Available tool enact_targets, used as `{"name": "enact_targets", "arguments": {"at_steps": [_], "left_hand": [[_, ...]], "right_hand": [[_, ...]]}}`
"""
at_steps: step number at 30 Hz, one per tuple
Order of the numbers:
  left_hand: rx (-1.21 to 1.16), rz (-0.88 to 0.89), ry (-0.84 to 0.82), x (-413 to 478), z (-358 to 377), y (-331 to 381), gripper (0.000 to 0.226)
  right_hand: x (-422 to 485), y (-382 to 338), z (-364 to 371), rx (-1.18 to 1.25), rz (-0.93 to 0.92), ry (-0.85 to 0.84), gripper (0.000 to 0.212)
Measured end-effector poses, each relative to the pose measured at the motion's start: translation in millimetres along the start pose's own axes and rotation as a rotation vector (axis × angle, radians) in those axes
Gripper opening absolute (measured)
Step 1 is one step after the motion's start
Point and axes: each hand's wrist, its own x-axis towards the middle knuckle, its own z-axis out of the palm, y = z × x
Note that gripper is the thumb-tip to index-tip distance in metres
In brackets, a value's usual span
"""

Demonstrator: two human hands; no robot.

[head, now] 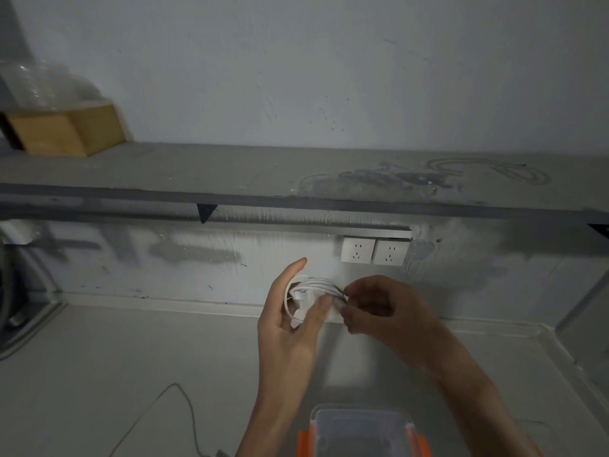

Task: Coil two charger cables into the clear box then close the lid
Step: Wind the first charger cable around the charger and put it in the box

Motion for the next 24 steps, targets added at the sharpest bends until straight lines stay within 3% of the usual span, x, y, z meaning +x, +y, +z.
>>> {"name": "enact_targets", "arguments": {"at_steps": [4, 9, 11, 14, 19, 22, 24], "left_hand": [[-0.14, -0.055, 0.036, -5.6, 3.8, 4.0, 0.041], [-0.051, -0.045, 0.044, -17.3, 25.0, -0.1, 0.035], [-0.002, -0.031, 0.03, -21.4, 31.9, -2.1, 0.036], [0.023, -0.053, -0.013, -26.3, 41.3, -3.6, 0.039], [-0.114, -0.151, -0.045, -29.4, 49.8, -4.6, 0.038], [-0.193, -0.224, -0.058, -35.5, 58.8, -6.9, 0.033], [-0.336, -0.329, -0.068, -41.2, 66.4, -7.7, 0.036]], "right_hand": [[-7.6, -1.0, -24.1, -0.022, 0.004, -0.017, 0.022], [-25.4, 14.2, -26.9, -0.152, 0.005, -0.024, 0.021], [-32.0, 17.4, -25.3, -0.2, -0.012, 0.042, 0.012], [-39.3, 15.0, -34.8, -0.472, -0.166, 0.242, 0.006], [-56.3, 25.2, -61.5, -0.772, -0.373, 0.245, 0.011], [-67.2, 34.3, -80.9, -0.785, -0.379, 0.254, 0.021], [-72.3, 40.2, -84.0, -0.704, -0.363, 0.314, 0.014]]}}
